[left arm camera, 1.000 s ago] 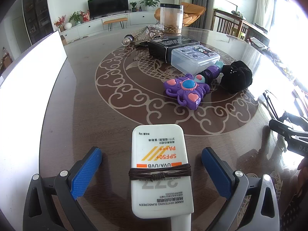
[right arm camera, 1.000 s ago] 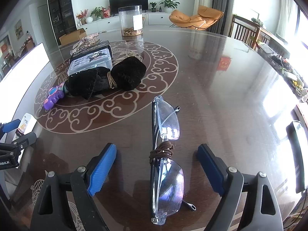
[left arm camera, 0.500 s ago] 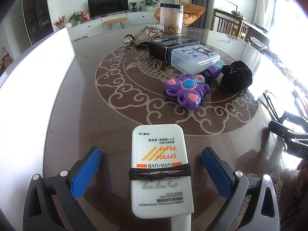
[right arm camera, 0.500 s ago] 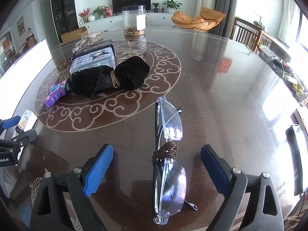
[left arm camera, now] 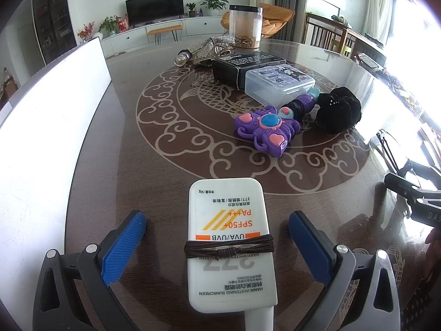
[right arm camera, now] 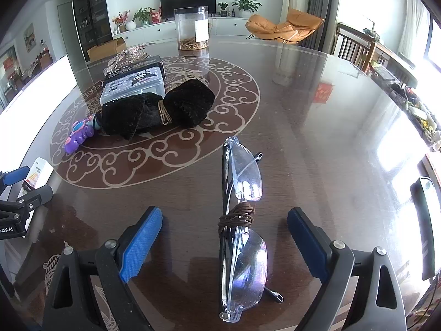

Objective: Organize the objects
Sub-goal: 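Close the left gripper on the sunscreen bottle and lift it, then carry the sunscreen bottle and glasses over the white cardboard bin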

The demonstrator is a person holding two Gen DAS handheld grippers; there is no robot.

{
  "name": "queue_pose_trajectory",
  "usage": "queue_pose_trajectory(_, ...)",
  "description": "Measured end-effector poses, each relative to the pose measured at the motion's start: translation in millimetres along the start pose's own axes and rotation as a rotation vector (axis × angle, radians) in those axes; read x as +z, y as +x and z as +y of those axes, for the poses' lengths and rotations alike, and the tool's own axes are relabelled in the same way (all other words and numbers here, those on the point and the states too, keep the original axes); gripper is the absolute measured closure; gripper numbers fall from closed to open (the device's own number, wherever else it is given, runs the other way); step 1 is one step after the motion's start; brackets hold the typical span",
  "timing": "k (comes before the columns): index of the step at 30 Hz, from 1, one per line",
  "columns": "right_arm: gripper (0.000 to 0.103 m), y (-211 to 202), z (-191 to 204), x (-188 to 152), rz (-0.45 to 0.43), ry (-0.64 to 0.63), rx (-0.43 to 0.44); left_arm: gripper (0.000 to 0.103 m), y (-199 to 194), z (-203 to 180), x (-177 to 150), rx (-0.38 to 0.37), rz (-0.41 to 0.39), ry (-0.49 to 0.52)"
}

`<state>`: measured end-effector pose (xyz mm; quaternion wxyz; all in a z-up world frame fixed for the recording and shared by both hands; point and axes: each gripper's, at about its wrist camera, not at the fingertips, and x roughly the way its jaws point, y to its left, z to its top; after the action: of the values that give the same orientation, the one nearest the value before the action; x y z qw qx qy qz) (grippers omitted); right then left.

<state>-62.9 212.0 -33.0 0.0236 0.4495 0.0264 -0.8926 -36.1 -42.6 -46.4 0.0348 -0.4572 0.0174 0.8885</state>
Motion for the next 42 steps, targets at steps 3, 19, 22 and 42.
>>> queue_pose_trajectory(3,0.010,0,0,0,-0.001,-0.001,-0.002,0.000,0,0,0,0.000,0.000,0.000)
queue_pose_trajectory(19,0.010,-3,-2,0,-0.013,0.003,-0.002,0.000,1,0,1,0.000,0.000,0.002)
queue_pose_trajectory(22,0.010,-5,-2,0,-0.027,0.002,0.003,0.000,-3,-1,-5,-0.017,0.021,0.019)
queue_pose_trajectory(42,0.086,6,-2,38,0.316,-0.137,0.075,0.050,-41,18,-17,-0.154,0.036,0.027)
